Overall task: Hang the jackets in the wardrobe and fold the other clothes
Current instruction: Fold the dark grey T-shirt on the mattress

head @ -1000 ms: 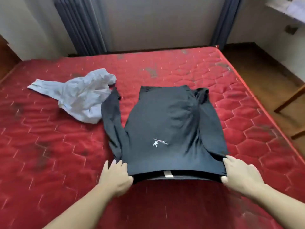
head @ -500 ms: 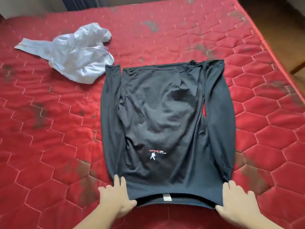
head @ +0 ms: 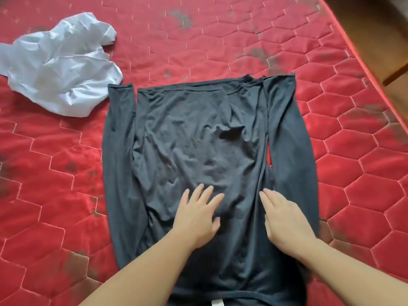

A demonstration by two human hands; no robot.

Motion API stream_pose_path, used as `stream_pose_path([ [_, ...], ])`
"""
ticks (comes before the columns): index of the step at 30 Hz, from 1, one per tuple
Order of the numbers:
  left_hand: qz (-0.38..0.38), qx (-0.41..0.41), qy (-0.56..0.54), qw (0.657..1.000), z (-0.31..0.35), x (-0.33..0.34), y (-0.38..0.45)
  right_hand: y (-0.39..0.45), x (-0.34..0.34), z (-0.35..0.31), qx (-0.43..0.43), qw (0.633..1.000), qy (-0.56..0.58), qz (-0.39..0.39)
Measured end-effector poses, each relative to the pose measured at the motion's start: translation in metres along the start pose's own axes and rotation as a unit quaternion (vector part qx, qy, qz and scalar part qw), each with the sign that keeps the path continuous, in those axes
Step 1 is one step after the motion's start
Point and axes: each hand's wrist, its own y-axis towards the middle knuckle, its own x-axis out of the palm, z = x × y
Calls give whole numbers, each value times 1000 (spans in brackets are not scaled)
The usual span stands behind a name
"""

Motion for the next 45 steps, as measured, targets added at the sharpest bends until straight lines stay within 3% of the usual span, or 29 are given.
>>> stream_pose_path([
  [8, -20, -68, 5, 997, -42, 30, 52, 39, 18, 61, 90, 992, -69, -50],
  [11, 23, -68, -10, 997, -29, 31, 61, 46, 4, 73, 82, 995, -41, -35],
  [15, 74, 9, -23, 997, 6, 12, 101, 100, -14, 76, 74, 995, 28, 56],
  [18, 96, 39, -23, 994, 28, -12, 151, 153, -17, 79, 31, 996, 41, 77],
  [23, 77, -54, -21, 995, 12, -40, 231, 221, -14, 94, -19, 1000, 4, 17],
  [25, 81, -44, -24, 995, -1, -43, 243, 230, -11, 110, -4, 1000, -17, 20],
  [28, 175, -4, -41, 984, -24, -49, 253, 246, -19, 122, 15, 998, -1, 62],
  [30, 221, -49, -57, 972, -48, -57, 266, 268, -31, 108, 9, 994, 40, 101],
  [34, 169, -143, -76, 972, -86, -70, 287, 312, -37, 61, -110, 991, 53, 56],
  [37, 149, -149, -92, 973, -108, -76, 298, 344, -36, 58, -52, 996, 78, 15],
  [45, 146, -157, -39, 976, -138, -85, 316, 391, -39, 95, 27, 998, 54, 22],
])
